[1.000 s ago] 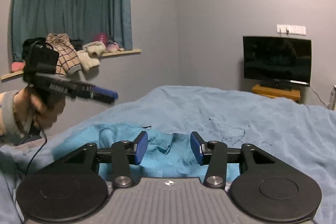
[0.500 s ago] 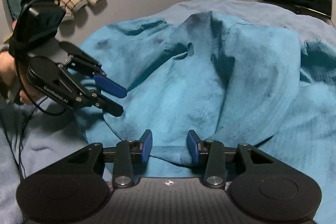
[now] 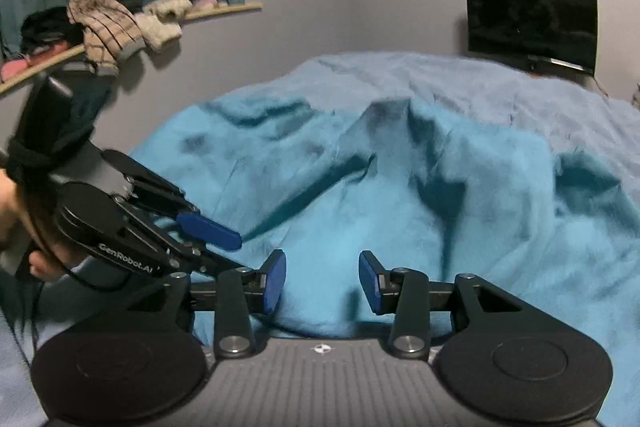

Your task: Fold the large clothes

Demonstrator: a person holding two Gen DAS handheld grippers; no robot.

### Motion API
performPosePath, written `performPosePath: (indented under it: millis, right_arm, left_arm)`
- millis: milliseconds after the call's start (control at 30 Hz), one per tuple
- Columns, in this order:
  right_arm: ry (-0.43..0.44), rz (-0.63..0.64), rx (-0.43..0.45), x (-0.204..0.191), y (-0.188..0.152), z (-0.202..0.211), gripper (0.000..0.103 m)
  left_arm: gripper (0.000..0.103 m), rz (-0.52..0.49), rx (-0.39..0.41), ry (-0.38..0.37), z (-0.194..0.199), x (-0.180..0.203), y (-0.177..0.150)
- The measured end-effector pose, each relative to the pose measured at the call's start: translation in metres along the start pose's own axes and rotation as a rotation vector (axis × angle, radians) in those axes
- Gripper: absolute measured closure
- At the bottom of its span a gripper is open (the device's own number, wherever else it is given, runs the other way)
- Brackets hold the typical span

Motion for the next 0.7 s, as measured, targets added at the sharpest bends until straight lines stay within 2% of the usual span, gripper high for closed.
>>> performPosePath:
  millis: [67, 167, 300, 433, 567, 700]
  right_arm:
    - [-0.036, 0.004, -0.025, -0.001, -0.016, -0.015, 0.06]
    - [-0.046, -0.035, -0.018, 0.005, -0.034, -0.025, 0.06]
    - [-0.079, -0.007, -0.014, 0.004, -0.039, -0.023, 0.06]
    - [-0.086, -0.024, 0.003, 0.005, -0.041, -0.022, 0.06]
    - [-0.124, 0.008, 0.05, -0.005, -0.043, -0.023, 0.059]
    - [-0.14, 0.027, 0.088, -0.009, -0.042, -0.016, 0.057]
  left_arm:
    - [0.063, -0.01, -0.007, 0.012, -0.003, 0.0, -0.005]
    - [0.063, -0.001, -0.004, 0.025, -0.016, 0.003, -0.014]
    - [0.063, 0.059, 0.063, 0.064, -0.012, 0.007, -0.023]
    - [0.063, 0.156, 0.131, 0.074, 0.012, 0.009, -0.03]
    - [0.059, 0.307, 0.2, 0.121, 0.046, -0.005, -0.036]
    - [0.044, 0.581, 0.247, 0.192, 0.075, -0.038, -0.056]
Point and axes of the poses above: each gripper's, at about its wrist camera, not at the fingertips, and z roughly against the way its jaws point, x to its right, y to its top, the point moved 5 cm from there along -z, roughly the way its jaws point, and after that the axes turned 10 degrees about y, right-handed, at the moved point
